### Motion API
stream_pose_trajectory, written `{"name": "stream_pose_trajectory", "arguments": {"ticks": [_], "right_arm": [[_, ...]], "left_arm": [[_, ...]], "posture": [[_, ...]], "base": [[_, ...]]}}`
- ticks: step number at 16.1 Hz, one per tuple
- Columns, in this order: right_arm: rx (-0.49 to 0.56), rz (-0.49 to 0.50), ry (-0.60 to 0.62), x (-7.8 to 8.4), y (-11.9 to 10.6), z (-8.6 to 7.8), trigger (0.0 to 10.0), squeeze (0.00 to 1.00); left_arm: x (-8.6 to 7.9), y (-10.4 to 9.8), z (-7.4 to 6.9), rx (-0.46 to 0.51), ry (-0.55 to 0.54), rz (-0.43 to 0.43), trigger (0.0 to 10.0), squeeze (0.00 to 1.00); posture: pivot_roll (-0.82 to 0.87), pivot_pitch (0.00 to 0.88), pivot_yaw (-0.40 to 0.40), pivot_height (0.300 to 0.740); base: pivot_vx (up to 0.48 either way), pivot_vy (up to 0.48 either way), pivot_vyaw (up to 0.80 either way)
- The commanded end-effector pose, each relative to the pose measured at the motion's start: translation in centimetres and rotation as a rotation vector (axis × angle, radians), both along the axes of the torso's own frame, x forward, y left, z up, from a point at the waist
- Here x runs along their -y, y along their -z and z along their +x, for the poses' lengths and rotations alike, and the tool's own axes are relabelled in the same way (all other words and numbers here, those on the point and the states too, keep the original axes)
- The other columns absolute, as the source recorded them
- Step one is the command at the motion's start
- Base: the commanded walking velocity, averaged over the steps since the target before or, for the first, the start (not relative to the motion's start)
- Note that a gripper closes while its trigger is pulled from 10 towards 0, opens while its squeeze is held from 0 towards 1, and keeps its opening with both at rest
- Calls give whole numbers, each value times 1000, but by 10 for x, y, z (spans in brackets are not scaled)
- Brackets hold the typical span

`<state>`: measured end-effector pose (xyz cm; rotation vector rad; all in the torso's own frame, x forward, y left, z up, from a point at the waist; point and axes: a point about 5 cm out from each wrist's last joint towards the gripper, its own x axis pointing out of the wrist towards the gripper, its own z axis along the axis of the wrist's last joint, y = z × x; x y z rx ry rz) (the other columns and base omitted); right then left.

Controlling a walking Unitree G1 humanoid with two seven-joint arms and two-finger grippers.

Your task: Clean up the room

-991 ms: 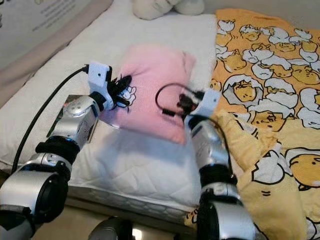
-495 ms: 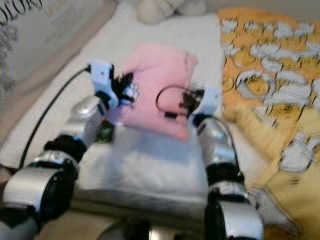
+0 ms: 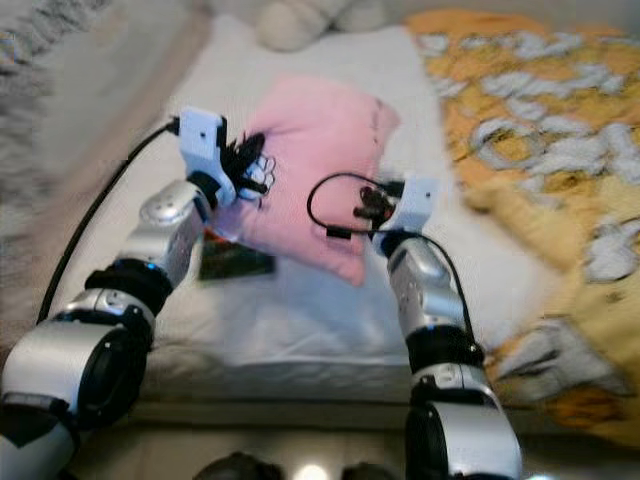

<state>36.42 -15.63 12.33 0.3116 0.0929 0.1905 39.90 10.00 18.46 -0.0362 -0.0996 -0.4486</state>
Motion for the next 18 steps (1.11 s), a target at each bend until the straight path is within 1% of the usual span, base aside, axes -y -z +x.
{"name": "stream_pose_trajectory", "arguments": {"ticks": [1,4,5,6,7,8,9,10,11,12,14,17,18], "right_arm": [[8,2,13,4,-1,0,0,0],[-4,0,-5,2,2,-1,0,0],[-23,-3,-15,0,5,-1,0,0],[-35,-5,-22,-1,7,-2,0,0],[-35,-5,-25,-1,7,-2,0,0],[-48,-35,-14,-1,9,-1,0,0],[-47,-34,-16,-2,9,-1,0,0],[-42,-32,-14,-2,9,-1,0,0],[-34,-56,-19,-4,8,0,0,0],[-35,-61,-29,-6,8,0,0,0],[-39,-67,-36,-7,9,0,0,0],[-59,-75,-16,-4,12,0,0,0],[-67,-86,-6,-2,13,0,0,0]], "left_arm": [[-5,-10,2,47,-25,-17,10000,0],[-5,-6,1,41,-32,-15,10000,0],[-5,-2,-1,31,-43,-19,10000,0],[-5,2,-2,35,-64,4,10000,0],[-5,3,-2,38,-79,9,10000,0],[-4,8,-3,14,-118,26,10000,0],[-2,7,-4,28,-98,23,10000,0],[-2,7,-4,39,-102,25,10000,0],[-4,8,-4,35,-135,23,10000,0],[-4,12,-4,23,-158,46,10000,0],[-6,13,-4,14,-171,53,10000,0],[-7,11,-2,14,-176,57,10000,0],[-7,10,-2,13,-181,57,10000,0]], "posture": [[30,0,36,740],[37,0,28,740],[43,0,21,740],[47,0,16,740],[51,0,12,740],[54,0,8,740],[60,0,4,740],[61,0,2,740],[64,0,0,740],[65,0,-2,740],[64,0,-1,740],[58,0,4,740],[57,0,7,740]], "base": [[0,480,0],[0,480,0],[0,480,0],[0,480,0],[0,480,0],[0,0,0],[0,0,0],[315,0,0],[480,0,625],[480,0,644],[480,0,581],[480,0,542],[480,0,0]]}}
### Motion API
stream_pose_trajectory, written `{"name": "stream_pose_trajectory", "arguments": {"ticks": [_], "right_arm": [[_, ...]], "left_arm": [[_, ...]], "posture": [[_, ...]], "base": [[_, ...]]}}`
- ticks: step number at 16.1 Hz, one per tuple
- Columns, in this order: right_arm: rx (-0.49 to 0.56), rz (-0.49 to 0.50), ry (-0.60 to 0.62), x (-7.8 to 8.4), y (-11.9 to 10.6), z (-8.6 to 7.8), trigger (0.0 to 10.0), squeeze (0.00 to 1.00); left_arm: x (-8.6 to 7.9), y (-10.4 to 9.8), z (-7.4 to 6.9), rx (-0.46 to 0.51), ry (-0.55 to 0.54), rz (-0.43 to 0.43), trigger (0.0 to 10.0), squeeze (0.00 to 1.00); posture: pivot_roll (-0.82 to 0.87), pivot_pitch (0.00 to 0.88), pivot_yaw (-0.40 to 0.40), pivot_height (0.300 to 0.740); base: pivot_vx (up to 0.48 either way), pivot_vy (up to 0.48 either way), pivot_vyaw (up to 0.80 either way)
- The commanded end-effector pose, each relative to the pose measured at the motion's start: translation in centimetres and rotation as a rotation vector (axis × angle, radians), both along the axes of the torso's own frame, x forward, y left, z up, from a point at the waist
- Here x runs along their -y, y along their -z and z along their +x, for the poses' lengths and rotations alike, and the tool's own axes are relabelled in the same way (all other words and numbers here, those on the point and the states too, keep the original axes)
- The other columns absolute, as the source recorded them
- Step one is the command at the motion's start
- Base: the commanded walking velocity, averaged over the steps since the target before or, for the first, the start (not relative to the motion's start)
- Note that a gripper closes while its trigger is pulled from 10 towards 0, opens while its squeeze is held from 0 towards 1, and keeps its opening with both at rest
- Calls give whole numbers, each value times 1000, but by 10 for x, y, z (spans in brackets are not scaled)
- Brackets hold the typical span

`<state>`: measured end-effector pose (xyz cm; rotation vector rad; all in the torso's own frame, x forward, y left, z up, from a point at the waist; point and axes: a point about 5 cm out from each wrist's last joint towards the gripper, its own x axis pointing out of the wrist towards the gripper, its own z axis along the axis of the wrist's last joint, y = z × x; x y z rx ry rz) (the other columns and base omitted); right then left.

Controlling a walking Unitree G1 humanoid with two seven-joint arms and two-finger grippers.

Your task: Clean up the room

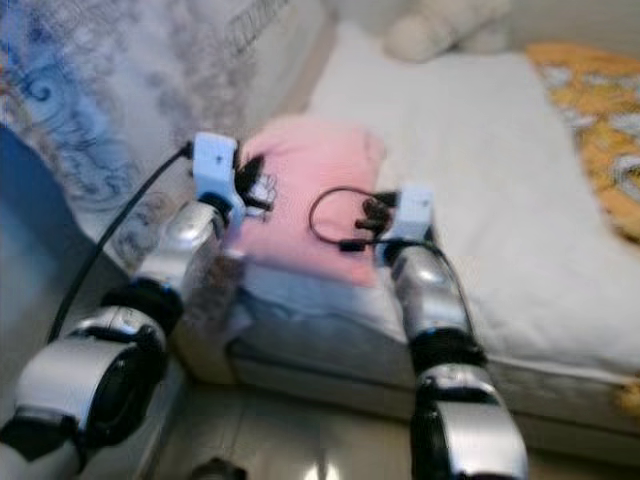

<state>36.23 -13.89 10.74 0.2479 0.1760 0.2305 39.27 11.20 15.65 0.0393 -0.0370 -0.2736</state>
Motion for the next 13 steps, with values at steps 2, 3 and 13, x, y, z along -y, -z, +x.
{"name": "stream_pose_trajectory", "arguments": {"ticks": [2,3,13], "right_arm": [[13,-45,43,16,-3,1,0,0],[14,-43,40,16,-3,1,0,0],[-88,-295,57,56,1,10,0,0]], "left_arm": [[6,-17,5,58,-8,-14,10000,0],[6,-17,5,55,-9,-13,10000,0],[69,-3,-3,-63,5,18,10000,0]], "posture": [[53,0,10,740],[52,0,10,740],[75,2,-8,740]], "base": [[480,0,0],[480,0,0],[424,0,0]]}}
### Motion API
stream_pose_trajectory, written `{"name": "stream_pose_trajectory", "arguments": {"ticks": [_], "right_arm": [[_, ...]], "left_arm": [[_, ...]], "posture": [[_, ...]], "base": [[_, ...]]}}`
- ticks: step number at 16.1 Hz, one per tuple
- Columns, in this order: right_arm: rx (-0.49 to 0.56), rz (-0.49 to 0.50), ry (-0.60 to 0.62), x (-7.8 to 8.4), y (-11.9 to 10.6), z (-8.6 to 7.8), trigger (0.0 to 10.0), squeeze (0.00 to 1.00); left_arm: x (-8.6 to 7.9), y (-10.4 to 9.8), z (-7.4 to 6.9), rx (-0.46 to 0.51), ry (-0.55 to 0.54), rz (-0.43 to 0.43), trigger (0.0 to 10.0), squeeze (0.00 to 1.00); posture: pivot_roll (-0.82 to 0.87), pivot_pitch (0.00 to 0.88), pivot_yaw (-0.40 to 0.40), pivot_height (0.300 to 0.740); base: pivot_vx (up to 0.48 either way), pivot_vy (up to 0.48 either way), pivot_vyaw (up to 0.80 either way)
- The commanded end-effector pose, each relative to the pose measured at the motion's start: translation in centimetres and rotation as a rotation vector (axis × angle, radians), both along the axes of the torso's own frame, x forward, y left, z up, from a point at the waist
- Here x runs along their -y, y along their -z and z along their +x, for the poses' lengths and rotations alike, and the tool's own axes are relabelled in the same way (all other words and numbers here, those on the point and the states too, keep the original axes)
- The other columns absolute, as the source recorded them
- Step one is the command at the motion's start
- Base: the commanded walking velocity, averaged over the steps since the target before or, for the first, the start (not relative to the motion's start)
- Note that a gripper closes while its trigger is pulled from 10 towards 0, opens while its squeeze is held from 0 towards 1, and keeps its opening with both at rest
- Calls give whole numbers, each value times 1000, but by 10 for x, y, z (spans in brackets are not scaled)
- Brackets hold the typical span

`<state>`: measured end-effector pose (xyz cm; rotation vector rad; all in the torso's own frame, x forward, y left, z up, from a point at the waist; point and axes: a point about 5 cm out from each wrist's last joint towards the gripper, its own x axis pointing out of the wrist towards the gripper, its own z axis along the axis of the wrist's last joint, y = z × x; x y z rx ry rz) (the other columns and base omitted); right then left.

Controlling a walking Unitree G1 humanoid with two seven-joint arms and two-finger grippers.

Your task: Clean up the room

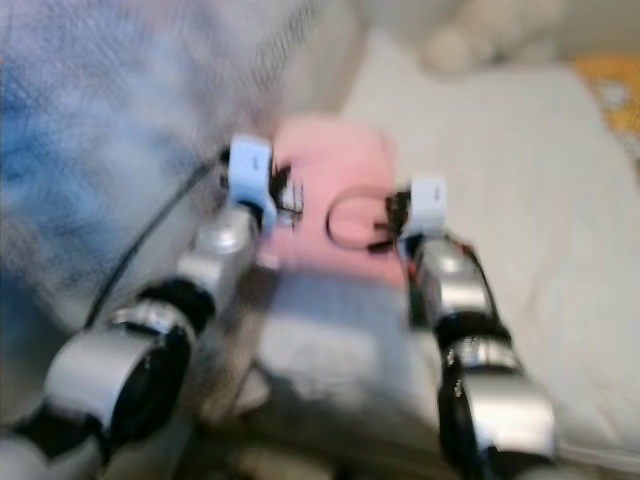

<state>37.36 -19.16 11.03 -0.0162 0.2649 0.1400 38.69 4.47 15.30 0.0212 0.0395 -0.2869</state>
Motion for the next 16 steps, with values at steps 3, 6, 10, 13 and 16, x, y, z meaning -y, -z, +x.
{"name": "stream_pose_trajectory", "arguments": {"ticks": [3,6,10,13,16], "right_arm": [[-181,-101,-90,-24,40,-14,10000,0],[-250,-109,-148,-44,59,-25,10000,0],[-228,-105,-167,-60,57,-23,10000,0],[-193,-121,-159,-54,44,-14,10000,0],[-180,-180,-106,-35,39,-12,10000,0]], "left_arm": [[-4,32,-11,-109,-98,66,10000,0],[-19,52,-17,-145,-129,142,10000,0],[-20,54,-18,-175,-141,43,10000,0],[-5,42,-16,-139,-114,-20,10000,0],[13,36,-19,-138,-73,-89,10000,0]], "posture": [[38,124,-28,740],[24,139,-40,740],[41,124,-61,740],[64,93,-57,740],[72,75,-56,740]], "base": [[0,0,0],[0,0,0],[0,0,0],[0,0,0],[0,0,0]]}}
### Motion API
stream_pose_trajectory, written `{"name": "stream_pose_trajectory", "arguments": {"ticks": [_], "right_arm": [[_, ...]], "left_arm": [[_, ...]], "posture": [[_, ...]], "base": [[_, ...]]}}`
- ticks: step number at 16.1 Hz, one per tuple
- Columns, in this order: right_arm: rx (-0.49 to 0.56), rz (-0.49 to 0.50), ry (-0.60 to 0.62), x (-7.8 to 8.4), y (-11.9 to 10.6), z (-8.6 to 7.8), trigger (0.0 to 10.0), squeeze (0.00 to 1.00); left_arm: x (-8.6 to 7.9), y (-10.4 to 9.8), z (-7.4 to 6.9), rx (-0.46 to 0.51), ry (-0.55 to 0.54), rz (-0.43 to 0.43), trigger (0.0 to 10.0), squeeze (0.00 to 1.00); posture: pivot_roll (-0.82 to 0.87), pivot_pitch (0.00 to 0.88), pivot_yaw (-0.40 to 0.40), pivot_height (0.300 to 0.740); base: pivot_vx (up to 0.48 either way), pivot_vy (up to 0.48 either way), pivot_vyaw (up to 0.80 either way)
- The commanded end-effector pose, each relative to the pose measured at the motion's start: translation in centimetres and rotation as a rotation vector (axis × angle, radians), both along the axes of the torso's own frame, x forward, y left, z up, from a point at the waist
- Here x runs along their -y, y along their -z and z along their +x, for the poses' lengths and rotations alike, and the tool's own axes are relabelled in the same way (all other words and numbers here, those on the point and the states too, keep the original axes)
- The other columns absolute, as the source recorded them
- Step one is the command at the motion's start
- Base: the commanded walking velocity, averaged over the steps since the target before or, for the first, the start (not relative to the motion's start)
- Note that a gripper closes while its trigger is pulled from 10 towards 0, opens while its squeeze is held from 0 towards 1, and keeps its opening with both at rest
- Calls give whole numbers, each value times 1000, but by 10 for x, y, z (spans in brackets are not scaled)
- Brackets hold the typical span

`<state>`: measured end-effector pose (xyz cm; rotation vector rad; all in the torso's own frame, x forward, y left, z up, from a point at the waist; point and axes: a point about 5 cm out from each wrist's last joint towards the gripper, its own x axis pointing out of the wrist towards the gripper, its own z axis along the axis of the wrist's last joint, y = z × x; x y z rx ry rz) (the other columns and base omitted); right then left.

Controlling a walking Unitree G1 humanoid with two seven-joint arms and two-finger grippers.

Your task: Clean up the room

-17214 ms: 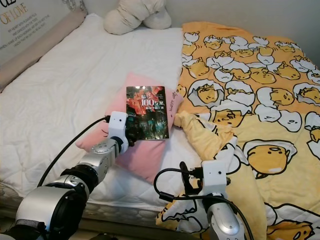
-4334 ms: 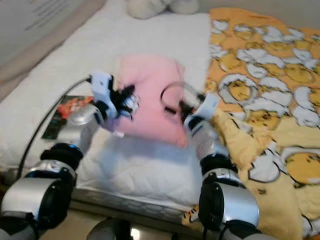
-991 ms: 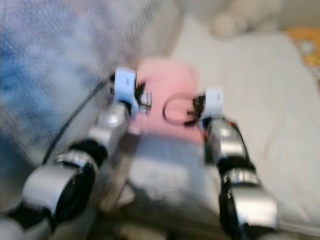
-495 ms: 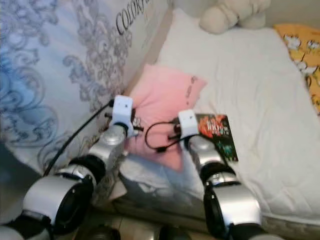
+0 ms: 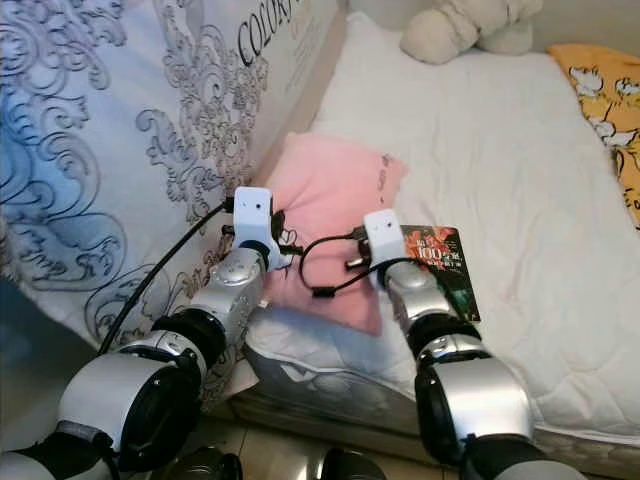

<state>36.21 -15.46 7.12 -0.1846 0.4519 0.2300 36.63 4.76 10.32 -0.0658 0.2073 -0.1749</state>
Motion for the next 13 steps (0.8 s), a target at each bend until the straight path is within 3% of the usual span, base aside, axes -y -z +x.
{"name": "stream_pose_trajectory", "arguments": {"ticks": [1,3,7,9,11,12,13], "right_arm": [[-1,-25,23,9,-1,1,10000,0],[19,-50,34,14,-7,4,10000,0],[71,-142,21,18,-22,13,10000,0],[77,-137,37,21,-26,14,10000,0],[61,-125,48,20,-24,14,10000,0],[50,-113,60,20,-21,12,10000,1000],[46,-101,73,20,-20,12,10000,1000]], "left_arm": [[21,-14,1,32,41,-60,10000,0],[25,-15,0,35,59,-54,10000,0],[32,-8,-4,-72,38,-190,10000,0],[32,-7,-5,-59,47,-153,10000,0],[23,-8,-1,-9,61,-22,10000,0],[18,-11,1,37,88,72,10000,1000],[17,-13,2,65,108,126,10000,1000]], "posture": [[74,64,-55,740],[70,59,-53,740],[72,54,-52,740],[71,47,-53,740],[73,40,-55,740],[75,38,-53,740],[76,36,-52,740]], "base": [[0,0,0],[0,0,0],[0,0,0],[0,0,0],[0,0,0],[0,0,0],[0,0,0]]}}
